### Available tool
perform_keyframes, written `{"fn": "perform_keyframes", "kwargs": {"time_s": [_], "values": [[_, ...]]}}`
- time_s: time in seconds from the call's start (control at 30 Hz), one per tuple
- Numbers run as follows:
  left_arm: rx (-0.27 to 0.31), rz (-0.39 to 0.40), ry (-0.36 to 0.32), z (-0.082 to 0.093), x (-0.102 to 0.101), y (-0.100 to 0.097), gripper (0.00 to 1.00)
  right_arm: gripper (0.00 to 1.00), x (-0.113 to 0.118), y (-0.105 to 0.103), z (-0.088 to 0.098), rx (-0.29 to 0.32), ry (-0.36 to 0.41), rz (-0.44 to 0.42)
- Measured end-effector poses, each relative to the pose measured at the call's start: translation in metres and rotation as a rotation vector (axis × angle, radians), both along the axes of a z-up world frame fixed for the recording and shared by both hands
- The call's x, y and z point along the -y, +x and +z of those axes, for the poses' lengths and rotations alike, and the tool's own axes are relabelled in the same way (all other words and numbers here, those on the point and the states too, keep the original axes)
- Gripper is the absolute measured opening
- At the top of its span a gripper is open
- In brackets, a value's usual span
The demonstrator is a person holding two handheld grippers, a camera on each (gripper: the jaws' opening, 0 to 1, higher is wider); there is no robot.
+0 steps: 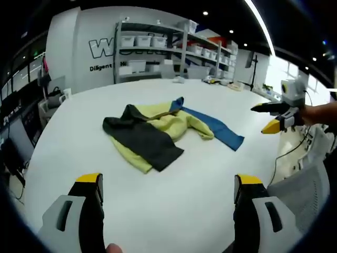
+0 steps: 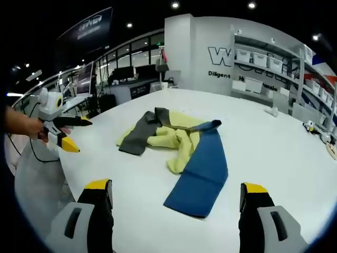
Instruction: Fold the garment on the visible template until the final outline fits inside the template.
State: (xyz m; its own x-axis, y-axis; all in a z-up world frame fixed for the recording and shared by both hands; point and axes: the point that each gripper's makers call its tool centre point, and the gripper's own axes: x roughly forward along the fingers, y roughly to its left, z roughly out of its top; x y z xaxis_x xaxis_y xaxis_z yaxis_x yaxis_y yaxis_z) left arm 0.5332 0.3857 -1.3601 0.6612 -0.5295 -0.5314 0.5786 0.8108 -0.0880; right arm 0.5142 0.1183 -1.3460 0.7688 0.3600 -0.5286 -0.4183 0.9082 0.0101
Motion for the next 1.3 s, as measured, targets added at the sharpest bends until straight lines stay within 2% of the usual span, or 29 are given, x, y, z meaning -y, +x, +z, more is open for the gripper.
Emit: {"fn": "perform_keyframes", "kwargs": {"time_s": [0.4,0.73,0.93,1.3], "values": [[-0.014,-0.003,-0.005,-0.005,0.0041,-0.0051,0.99,0.99,0.004,-0.0017,-0.002,-0.002,0.011,-0.017],[-0.002,-0.015,-0.003,-0.0044,0.0085,-0.0023,0.99,0.99,0.0044,-0.004,-0.0042,-0.013,0.011,-0.011],[0.006,-0.016,0.009,-0.0064,0.0071,-0.0005,0.99,0.99,0.0075,-0.001,0.0018,0.01,0.019,-0.014],[0.004,-0.014,0.006,-0.0061,0.0062,0.0038,0.99,0.99,0.0079,0.0027,0.0015,0.009,0.009,-0.002]]}}
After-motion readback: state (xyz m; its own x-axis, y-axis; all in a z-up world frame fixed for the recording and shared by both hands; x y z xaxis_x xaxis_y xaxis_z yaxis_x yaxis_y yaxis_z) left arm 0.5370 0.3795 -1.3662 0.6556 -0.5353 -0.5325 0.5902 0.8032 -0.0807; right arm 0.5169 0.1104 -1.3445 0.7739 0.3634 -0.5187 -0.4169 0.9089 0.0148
